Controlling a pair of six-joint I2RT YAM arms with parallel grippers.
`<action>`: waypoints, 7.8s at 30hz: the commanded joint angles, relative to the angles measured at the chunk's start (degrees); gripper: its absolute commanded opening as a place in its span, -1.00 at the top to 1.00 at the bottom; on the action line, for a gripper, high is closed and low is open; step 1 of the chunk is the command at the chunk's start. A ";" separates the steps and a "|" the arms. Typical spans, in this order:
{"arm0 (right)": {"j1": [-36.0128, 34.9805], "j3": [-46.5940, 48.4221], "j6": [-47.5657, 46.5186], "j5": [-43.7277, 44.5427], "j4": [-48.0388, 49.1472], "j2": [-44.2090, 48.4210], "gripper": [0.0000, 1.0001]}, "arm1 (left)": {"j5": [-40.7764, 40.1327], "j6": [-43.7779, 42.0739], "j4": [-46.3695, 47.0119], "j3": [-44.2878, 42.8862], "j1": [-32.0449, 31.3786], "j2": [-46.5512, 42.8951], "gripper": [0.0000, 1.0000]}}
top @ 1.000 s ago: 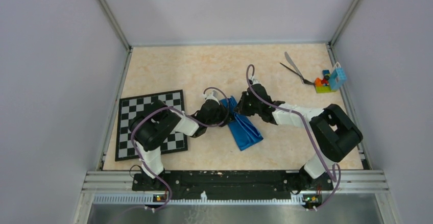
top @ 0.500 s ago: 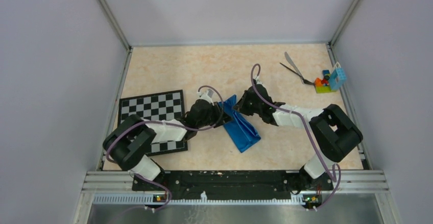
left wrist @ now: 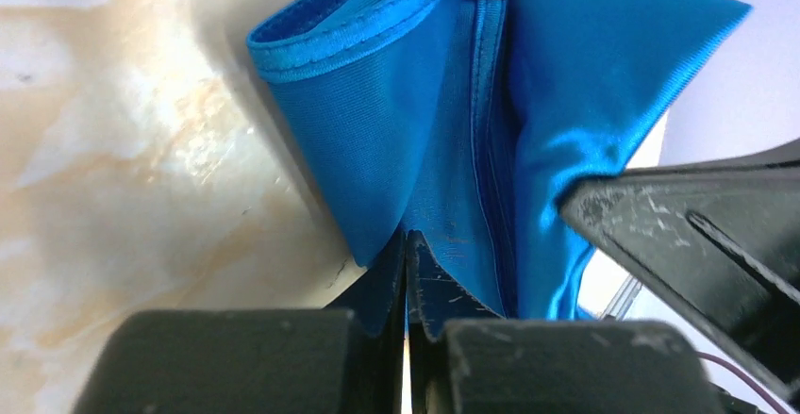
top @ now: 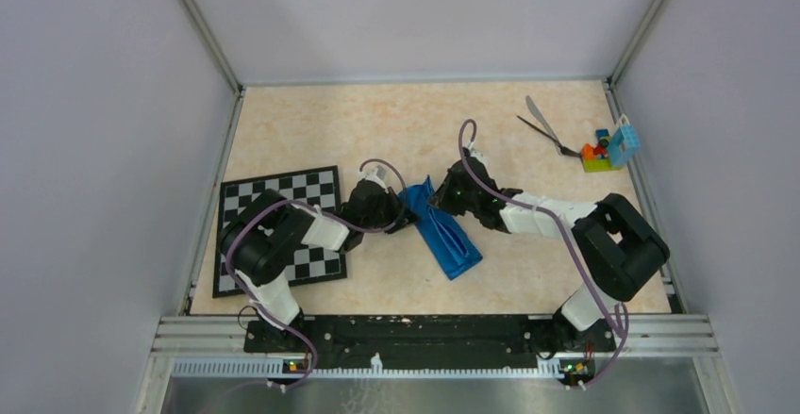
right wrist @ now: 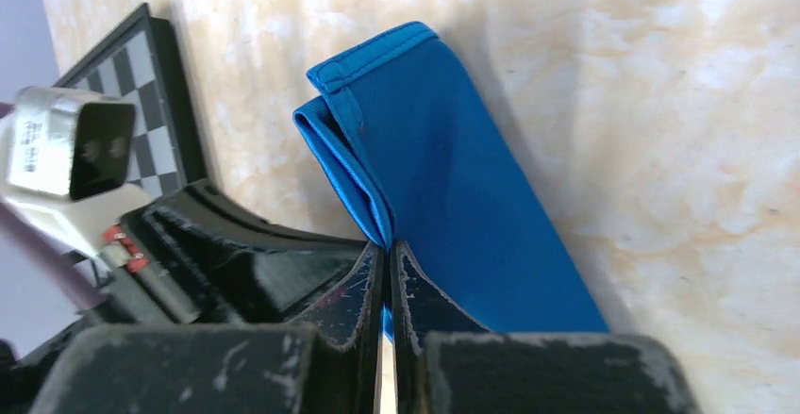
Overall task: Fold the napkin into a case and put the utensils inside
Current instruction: Fold the 2/3-rectangle-folded napkin at the center of the board, then pick up the top corner of the smaller rectangle folded napkin, then grasp the top corner of the smaller rectangle folded napkin from the folded napkin.
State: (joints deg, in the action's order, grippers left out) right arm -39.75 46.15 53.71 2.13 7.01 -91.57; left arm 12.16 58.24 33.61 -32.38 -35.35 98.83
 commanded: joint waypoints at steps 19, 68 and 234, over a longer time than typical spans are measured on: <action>-4.03 2.35 -13.37 -1.50 9.12 -4.96 1.00 | -0.05 -6.58 -3.33 -1.32 -0.16 -0.65 1.00; -3.72 2.15 -42.56 -16.10 14.00 -6.59 0.28 | -3.94 -13.28 -28.59 1.09 8.26 -31.05 0.30; 2.30 1.57 -25.73 -23.04 17.16 -3.72 1.00 | -40.45 -18.27 -59.14 -34.84 -18.17 7.75 0.38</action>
State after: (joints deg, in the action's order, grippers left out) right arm -36.86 47.22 27.55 -19.16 19.20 -97.36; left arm -30.89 40.99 -27.62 -67.79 -52.62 106.43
